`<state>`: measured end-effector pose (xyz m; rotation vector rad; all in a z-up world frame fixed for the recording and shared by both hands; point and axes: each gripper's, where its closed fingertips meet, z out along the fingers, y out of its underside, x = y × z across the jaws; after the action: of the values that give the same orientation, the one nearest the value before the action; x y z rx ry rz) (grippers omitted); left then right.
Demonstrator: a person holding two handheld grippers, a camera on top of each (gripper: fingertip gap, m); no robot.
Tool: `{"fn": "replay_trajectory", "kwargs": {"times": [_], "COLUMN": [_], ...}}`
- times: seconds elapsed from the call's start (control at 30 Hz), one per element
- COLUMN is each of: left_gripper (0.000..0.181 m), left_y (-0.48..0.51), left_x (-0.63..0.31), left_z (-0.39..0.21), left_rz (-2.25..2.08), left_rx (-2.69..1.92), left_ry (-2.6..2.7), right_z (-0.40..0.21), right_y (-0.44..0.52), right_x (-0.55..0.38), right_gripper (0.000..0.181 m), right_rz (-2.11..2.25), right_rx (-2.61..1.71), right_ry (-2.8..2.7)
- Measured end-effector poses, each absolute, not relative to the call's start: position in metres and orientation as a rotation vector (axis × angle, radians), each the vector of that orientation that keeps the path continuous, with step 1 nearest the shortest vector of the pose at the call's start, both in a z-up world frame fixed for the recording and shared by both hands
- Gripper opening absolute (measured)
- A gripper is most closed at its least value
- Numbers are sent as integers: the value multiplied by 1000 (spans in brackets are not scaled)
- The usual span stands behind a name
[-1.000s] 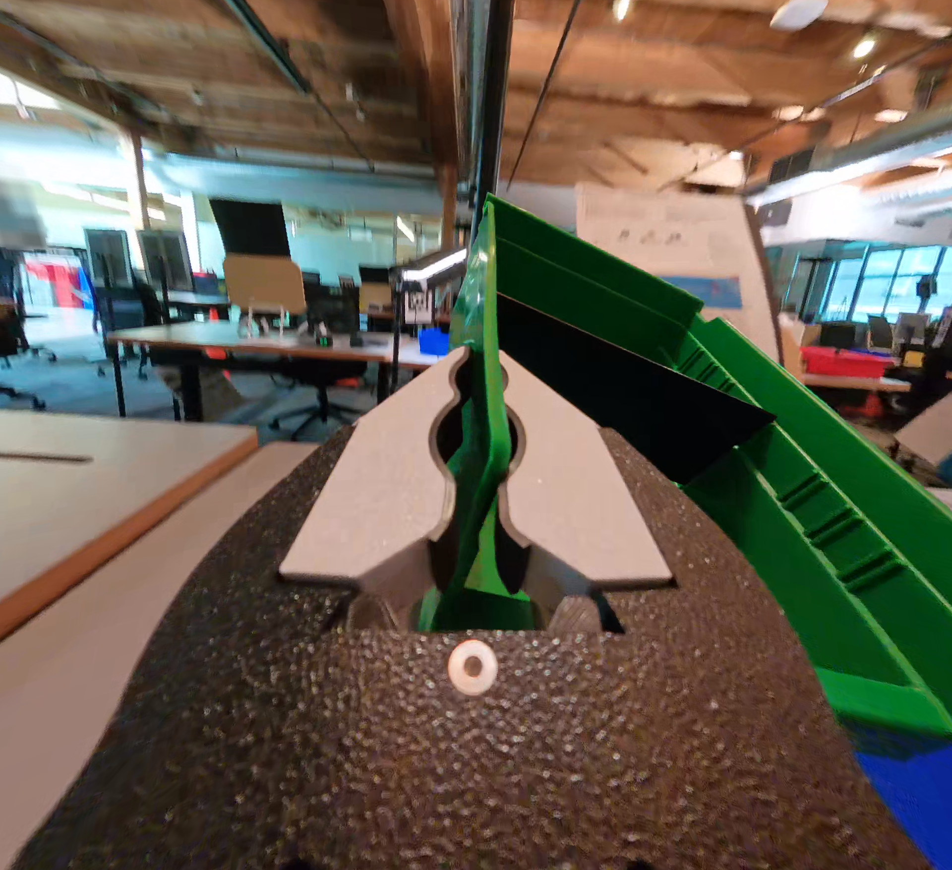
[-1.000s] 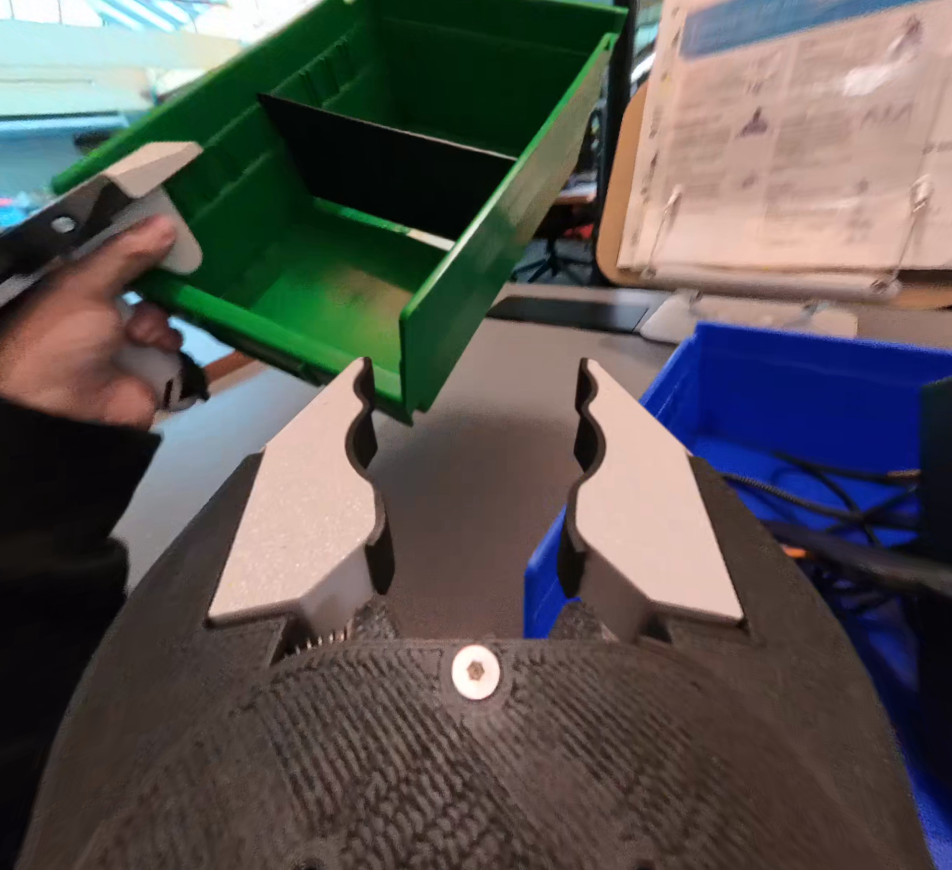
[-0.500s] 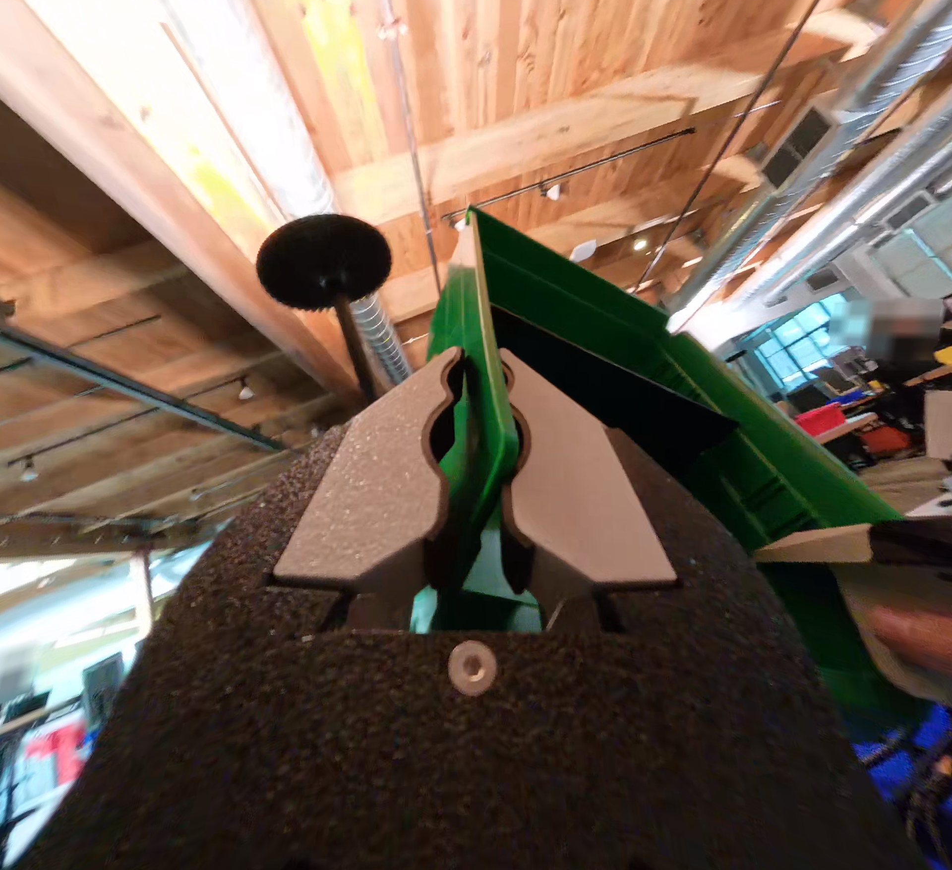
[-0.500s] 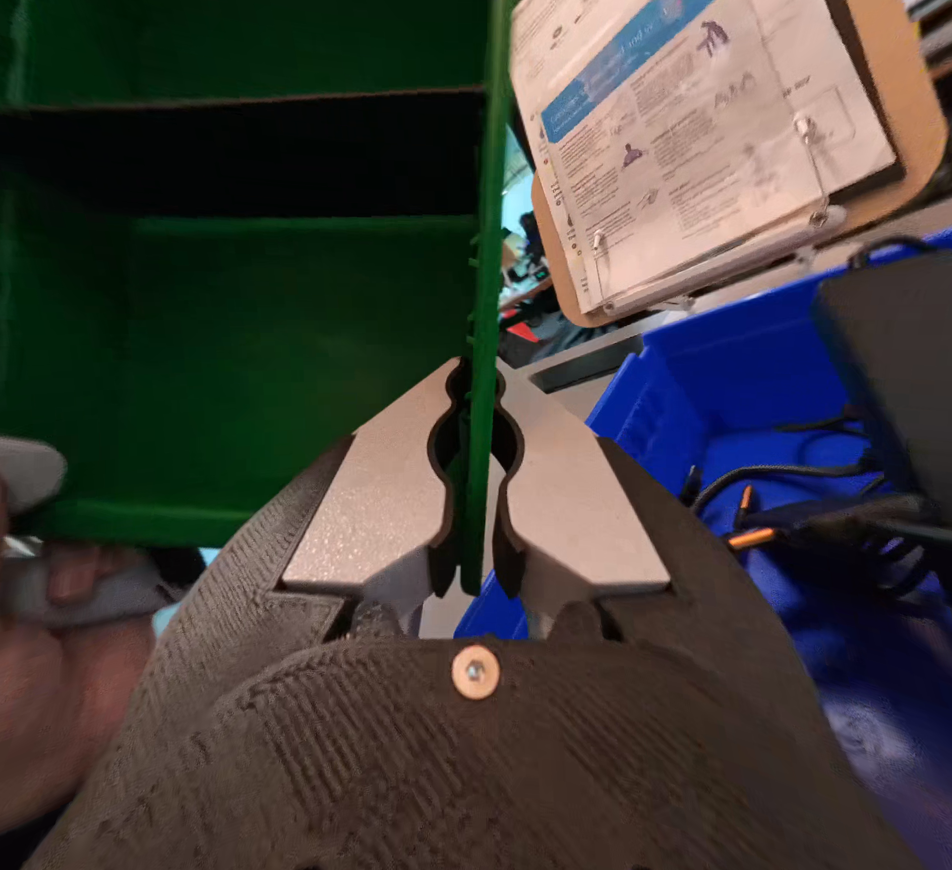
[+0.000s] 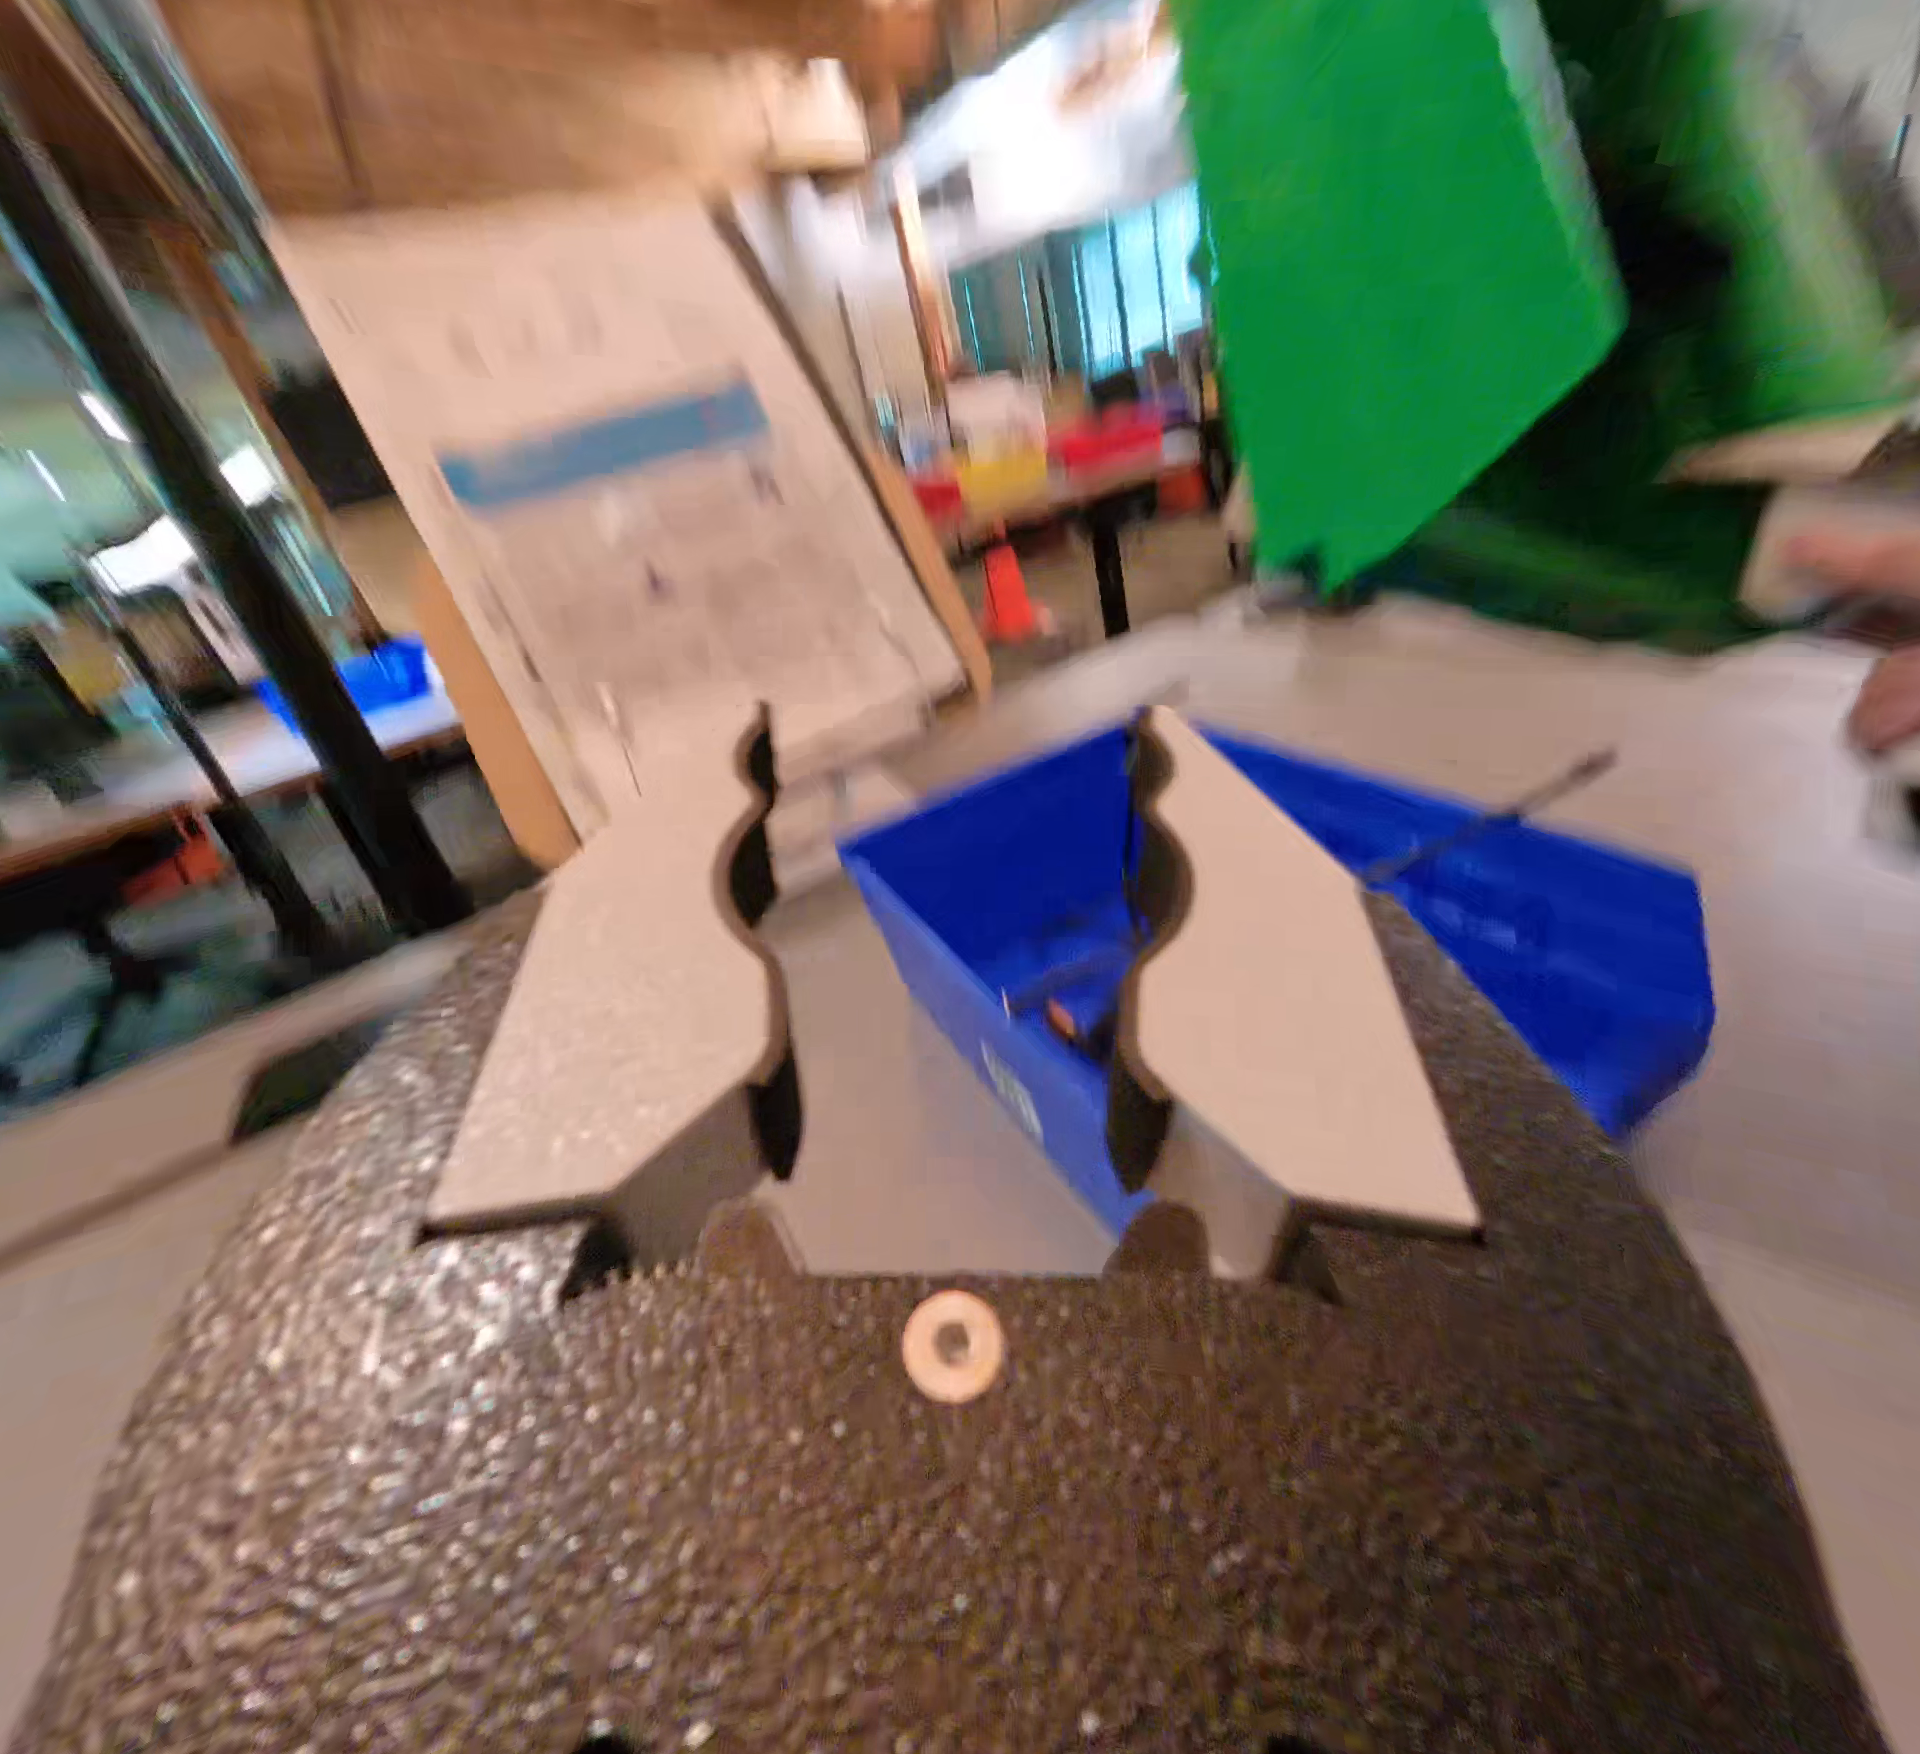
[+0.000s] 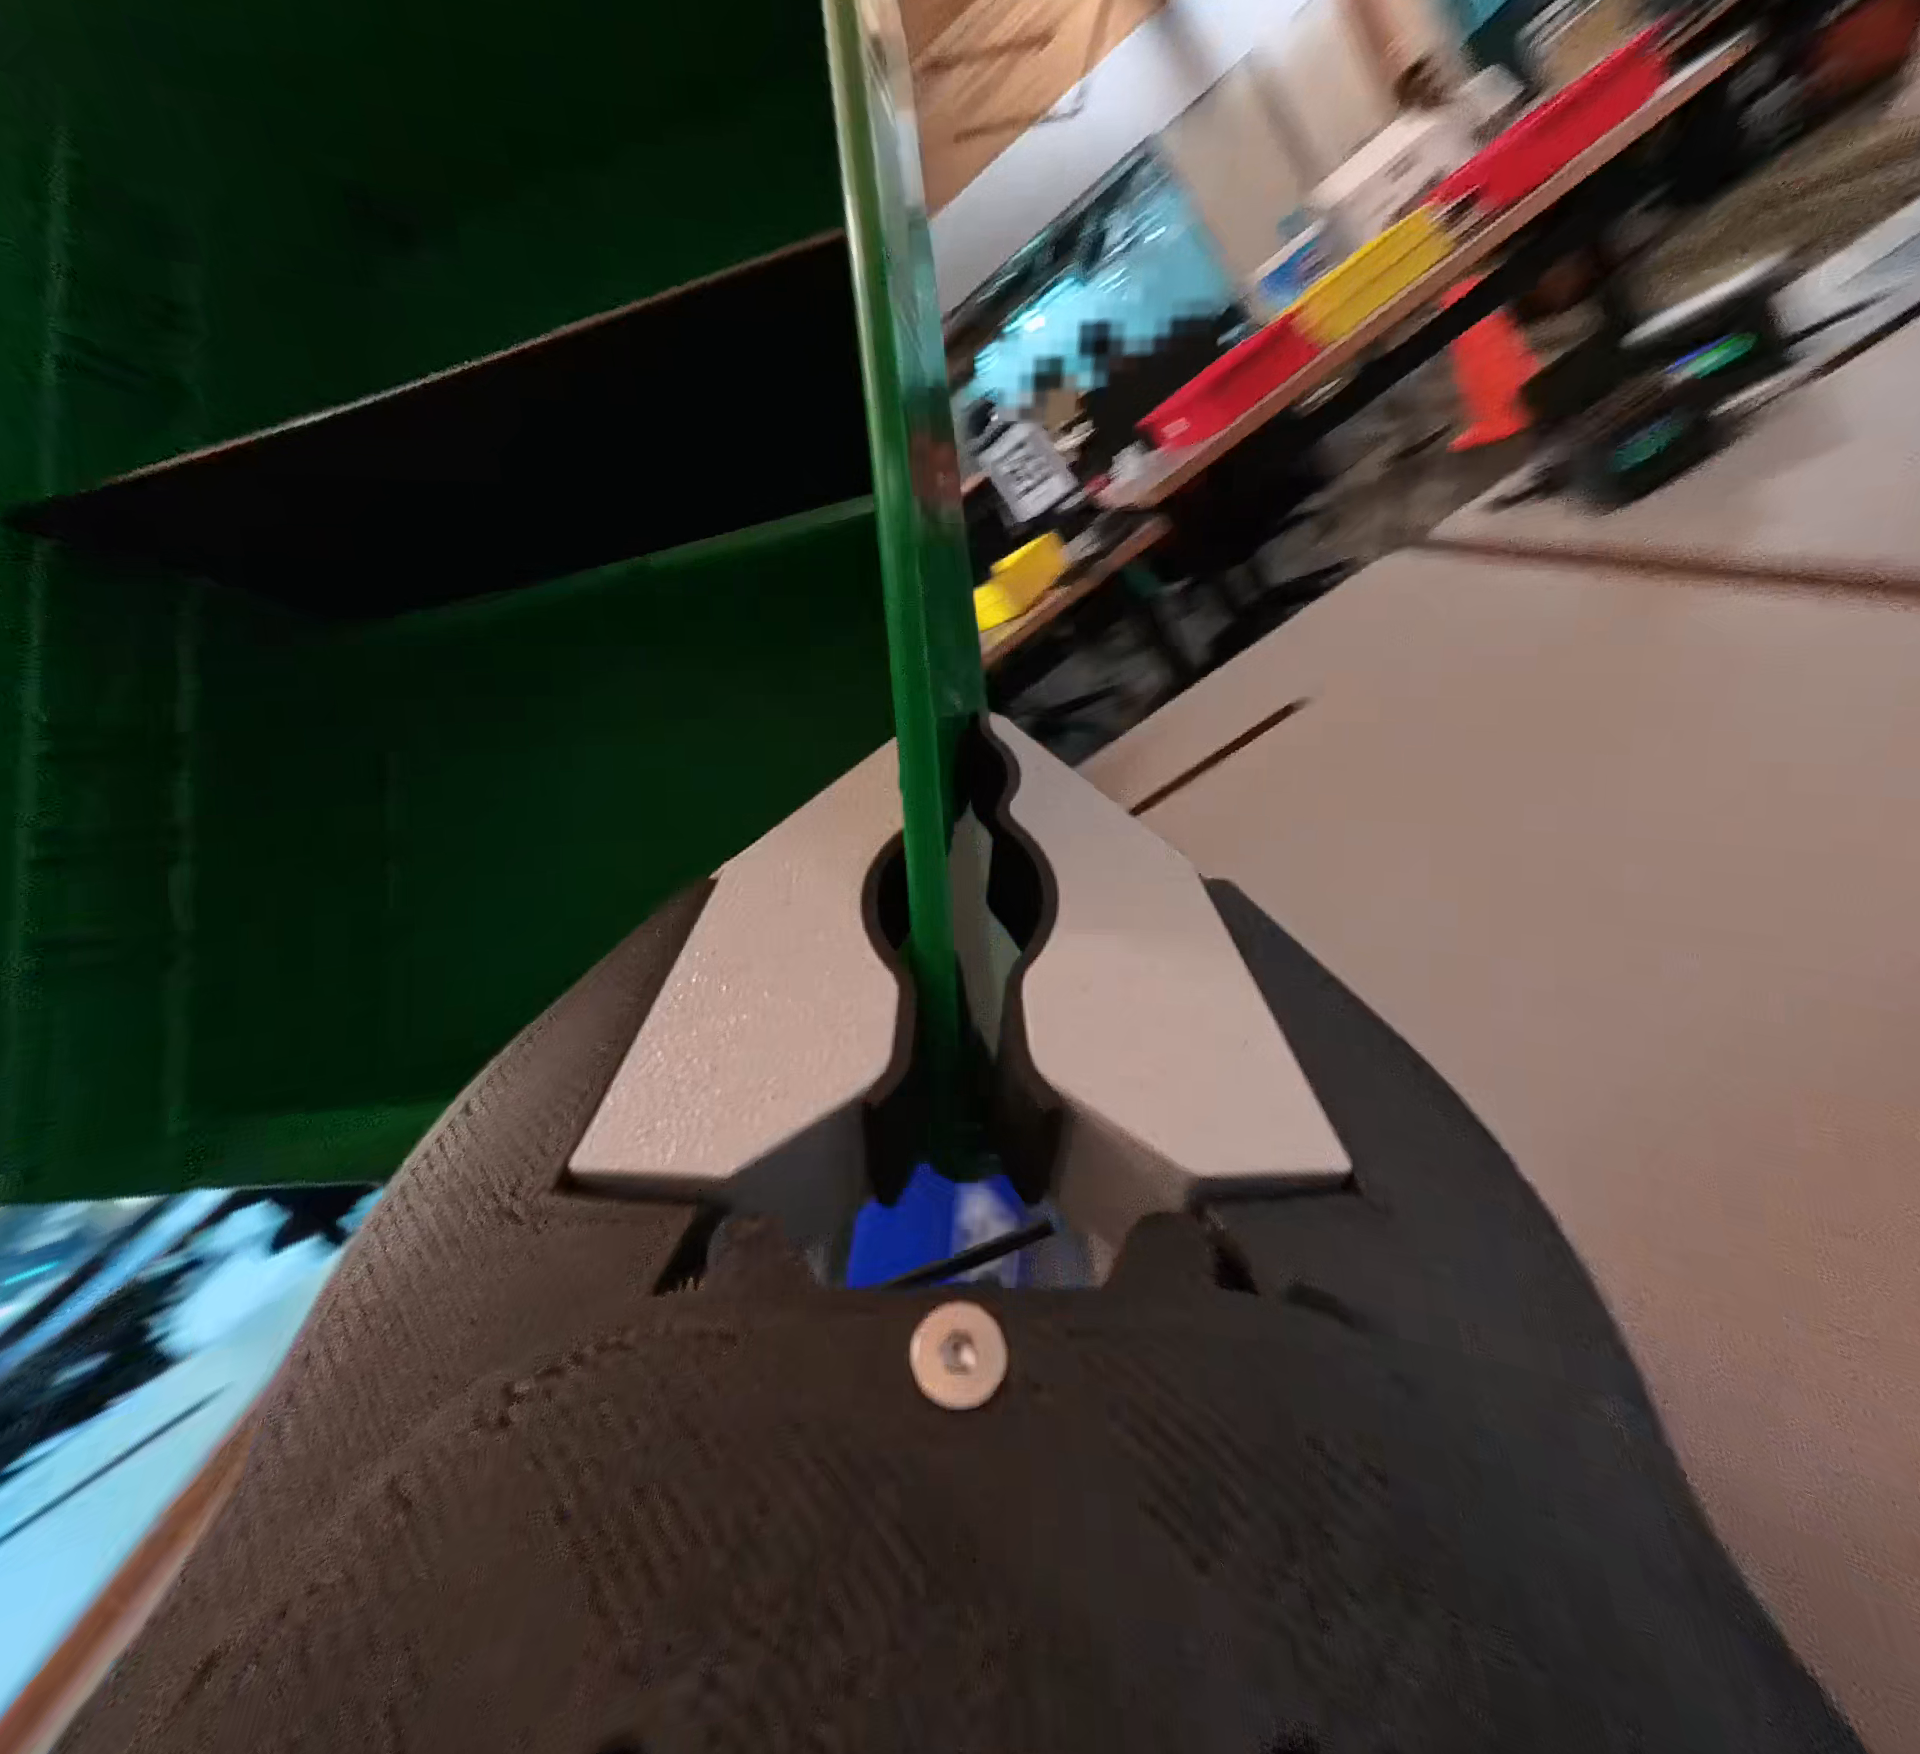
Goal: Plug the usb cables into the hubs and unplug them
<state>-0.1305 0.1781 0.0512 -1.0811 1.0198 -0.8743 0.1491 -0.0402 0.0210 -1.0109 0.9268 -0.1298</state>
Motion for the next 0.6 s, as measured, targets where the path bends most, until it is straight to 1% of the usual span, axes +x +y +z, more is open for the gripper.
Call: {"fn": "replay_trajectory", "kwargs": {"times": [0.03,0.07,0.17,0.27,0.3,0.33,0.43,0.53,0.6], "left_gripper": [79,83,83,83,81,66,55,58,59], "left_y": [186,192,200,197,197,199,198,193,195], "left_x": [-122,-116,-101,-88,-85,-83,-80,-81,-81], "left_z": [31,14,-26,-66,-75,-79,-85,-81,-83], "left_rz": [-859,-856,-914,-955,-958,-959,-929,-923,-919], "left_rx": [-1177,-1259,-1418,-1577,-1617,-1635,-1643,-1646,-1644], "left_ry": [1075,1104,1146,1236,1245,1235,1254,1280,1283], "right_z": [21,19,3,-27,-39,-53,-92,-123,-132], "right_y": [-62,-83,-134,-165,-170,-172,-171,-161,-150], "right_x": [167,186,234,271,281,289,305,314,318], "right_gripper": [3,3,4,4,4,4,5,5,5], "right_rz": [-212,-295,-474,-538,-540,-526,-477,-463,-390], "right_rx": [-1019,-1039,-1125,-1221,-1252,-1281,-1411,-1558,-1573], "right_ry": [953,980,1082,1184,1213,1238,1297,1305,1320]}}
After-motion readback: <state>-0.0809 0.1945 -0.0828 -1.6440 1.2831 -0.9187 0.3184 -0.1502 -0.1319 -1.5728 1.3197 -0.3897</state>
